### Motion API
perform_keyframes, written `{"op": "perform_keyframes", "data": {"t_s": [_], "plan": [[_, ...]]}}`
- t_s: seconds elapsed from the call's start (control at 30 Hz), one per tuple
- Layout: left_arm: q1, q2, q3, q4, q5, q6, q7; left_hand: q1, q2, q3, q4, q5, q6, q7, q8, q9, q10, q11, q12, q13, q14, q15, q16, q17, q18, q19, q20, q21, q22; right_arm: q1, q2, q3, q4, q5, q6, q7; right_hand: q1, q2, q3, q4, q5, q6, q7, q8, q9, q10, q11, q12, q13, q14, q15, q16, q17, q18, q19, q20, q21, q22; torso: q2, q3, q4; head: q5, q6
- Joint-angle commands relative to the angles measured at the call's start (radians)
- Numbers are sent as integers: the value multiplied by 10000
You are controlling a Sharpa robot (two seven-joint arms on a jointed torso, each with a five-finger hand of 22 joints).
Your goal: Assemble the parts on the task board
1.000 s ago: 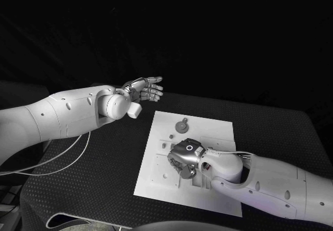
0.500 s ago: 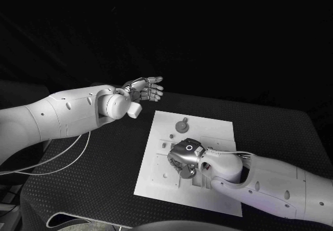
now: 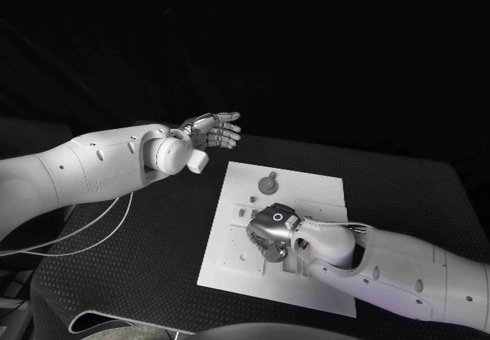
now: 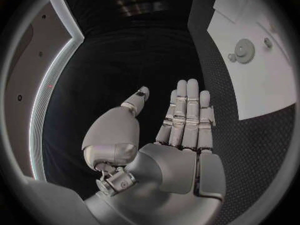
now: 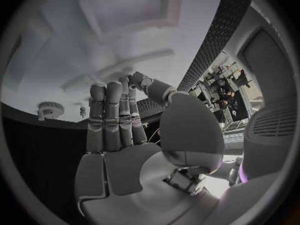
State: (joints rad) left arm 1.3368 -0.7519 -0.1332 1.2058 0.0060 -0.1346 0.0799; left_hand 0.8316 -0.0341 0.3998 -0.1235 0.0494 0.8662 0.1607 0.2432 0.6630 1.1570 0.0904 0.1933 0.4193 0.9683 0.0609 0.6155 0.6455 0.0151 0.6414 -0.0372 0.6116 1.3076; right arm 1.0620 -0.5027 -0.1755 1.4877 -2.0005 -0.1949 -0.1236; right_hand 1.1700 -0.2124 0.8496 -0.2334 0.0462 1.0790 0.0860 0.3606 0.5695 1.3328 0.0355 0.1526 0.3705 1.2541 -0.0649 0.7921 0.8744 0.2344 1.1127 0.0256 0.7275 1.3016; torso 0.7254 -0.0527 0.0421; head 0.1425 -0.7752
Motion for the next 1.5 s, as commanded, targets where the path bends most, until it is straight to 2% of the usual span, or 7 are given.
{"op": "perform_keyframes", "data": {"t_s": [0.03, 0.57, 0.67, 1.03, 1.2, 1.37, 1.5], "plan": [[11, 10, 7, 41, -94, 174, 59, 18, 28, -19, -22, 11, 57, 19, -30, -10, -56, 0, 54, 8, -7, -13, -8, 8, 84, 49, -24, -48, 139, -43, 24, -25, -53, -128, 306, -16, 101, -22, 50, 19, 22, 88, 3, 33, -13, 60, -9, 22, -7, 4, -57, -4, -10, 274, 17, -41, 50, 8, -3, -3, 13, -14, -24], [11, -17, 5, 57, -92, 207, 6, -15, 41, -34, 12, 11, 59, 22, -34, -16, -65, 2, 70, 9, -7, -10, -9, 8, 82, 51, -20, -60, 138, -45, 46, -72, -270, 333, 96, 128, -70, -411, 322, 176, 21, -224, 144, -229, -107, -315, 190, -293, -174, -331, 133, -243, -100, 259, -358, 123, -185, -78, -5, -1, -16, 5, -38], [11, -24, 4, 63, -92, 216, -1, -18, 40, -35, 15, 11, 59, 23, -35, -17, -65, 2, 72, 9, -7, -10, -9, 8, 81, 50, -20, -61, 138, -44, -19, -72, -226, 400, 87, 91, -248, -751, 240, 227, 20, -590, 299, -460, -216, -685, 345, -528, -309, -481, 271, -330, -131, 245, -539, 204, -273, -92, -7, 5, -12, 3, -31], [11, -37, -6, 39, -89, 248, -45, -81, 19, -63, 70, 7, 53, 26, -43, -24, -79, 4, 85, 8, -12, -7, -13, 7, 81, 53, -18, -75, 135, -40, -245, -73, -87, 561, -362, -99, -804, -873, -603, -62, 27, -1472, 710, -958, -493, -1691, 730, -874, -746, -933, 631, -471, -161, 251, -1041, 445, -537, -138, -8, 19, -25, -41, 6], [9, -40, -8, 22, -89, 276, -45, -89, 9, -68, 77, 7, 53, 26, -44, -26, -83, 4, 87, 8, -15, -7, -15, 7, 82, 52, -19, -78, 135, -37, -538, -63, 206, 918, -1237, -113, -810, -880, -625, -94, 26, -1529, 732, -977, -505, -1739, 740, -863, -786, -929, 640, -445, -146, 271, -1032, 459, -536, -138, -3, 20, -19, -68, 44], [8, -67, -11, 2, -89, 245, -36, -93, 6, -70, 83, 6, 52, 26, -45, -27, -85, 4, 89, 8, -16, -7, -16, 7, 83, 52, -19, -80, 135, 20, -1039, 455, 526, 1669, -2138, 117, -738, -881, -485, -34, 27, -1562, 738, -970, -508, -1706, 720, -815, -828, -852, 618, -371, -112, 274, -918, 439, -496, -141, -4, 25, -18, -122, 137], [8, -75, -12, -12, -89, 236, -24, -93, -1, -71, 84, 6, 47, 28, -49, -29, -91, 6, 89, 7, -18, -7, -17, 6, 85, 52, -20, -82, 135, 252, -1558, 935, 766, 2583, -1911, 324, -755, -887, -583, -152, 24, -1645, 765, -992, -522, -1730, 725, -815, -872, -848, 622, -345, -98, 274, -908, 427, -479, -126, -13, 5, -16, -222, 235]]}}
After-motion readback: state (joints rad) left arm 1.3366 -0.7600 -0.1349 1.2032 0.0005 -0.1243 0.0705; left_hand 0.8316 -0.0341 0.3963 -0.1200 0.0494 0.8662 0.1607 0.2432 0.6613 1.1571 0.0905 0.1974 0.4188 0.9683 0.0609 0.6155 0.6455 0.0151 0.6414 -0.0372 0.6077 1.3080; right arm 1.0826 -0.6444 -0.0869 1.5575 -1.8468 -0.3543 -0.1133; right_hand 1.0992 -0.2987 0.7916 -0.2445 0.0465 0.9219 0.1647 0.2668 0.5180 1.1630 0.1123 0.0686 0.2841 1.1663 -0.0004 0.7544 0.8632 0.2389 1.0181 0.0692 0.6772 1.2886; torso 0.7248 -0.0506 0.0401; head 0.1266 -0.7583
